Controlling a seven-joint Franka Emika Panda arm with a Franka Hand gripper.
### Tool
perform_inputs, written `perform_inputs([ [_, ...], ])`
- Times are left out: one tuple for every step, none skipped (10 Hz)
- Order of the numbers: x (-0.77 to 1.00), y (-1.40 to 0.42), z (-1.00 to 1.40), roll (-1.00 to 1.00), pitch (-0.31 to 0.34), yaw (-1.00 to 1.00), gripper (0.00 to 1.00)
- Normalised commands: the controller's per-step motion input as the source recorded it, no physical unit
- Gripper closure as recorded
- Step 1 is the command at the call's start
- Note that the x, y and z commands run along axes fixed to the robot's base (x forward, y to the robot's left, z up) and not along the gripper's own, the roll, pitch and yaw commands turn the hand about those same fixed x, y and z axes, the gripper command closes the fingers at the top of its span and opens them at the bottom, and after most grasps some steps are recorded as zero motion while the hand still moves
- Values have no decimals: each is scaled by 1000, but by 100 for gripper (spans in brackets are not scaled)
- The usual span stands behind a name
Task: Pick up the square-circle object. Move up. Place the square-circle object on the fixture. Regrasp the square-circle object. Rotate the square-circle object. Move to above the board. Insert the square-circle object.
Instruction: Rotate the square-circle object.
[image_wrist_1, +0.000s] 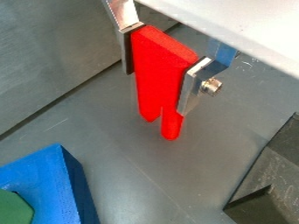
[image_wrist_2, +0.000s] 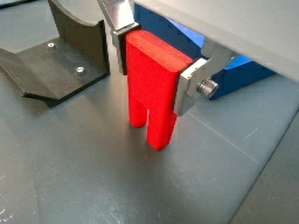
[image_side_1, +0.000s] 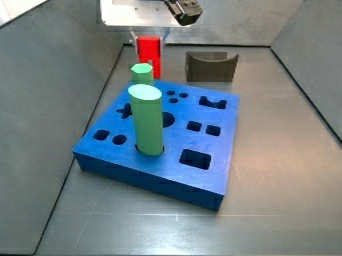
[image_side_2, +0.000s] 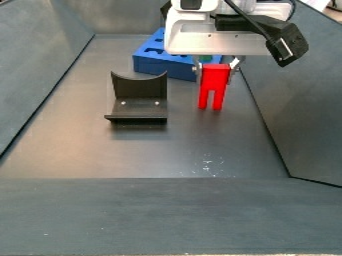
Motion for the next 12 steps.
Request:
perform_inputs([
  [3,-12,-25,201,-18,32,100],
  [3,-12,-25,201,-18,32,100],
  [3,-12,-25,201,-18,32,100],
  [3,-12,-25,201,-18,32,100],
  [3,-12,-25,201,-18,32,100],
  [3,-12,-25,201,-18,32,100],
  [3,-12,-25,201,-18,32,100],
  [3,-12,-25,201,-18,32,100],
  [3,-12,-25,201,-18,32,100],
  [3,-12,-25,201,-18,32,100],
  [3,-12,-25,201,-18,32,100],
  [3,-12,-26,201,-18,32,100],
])
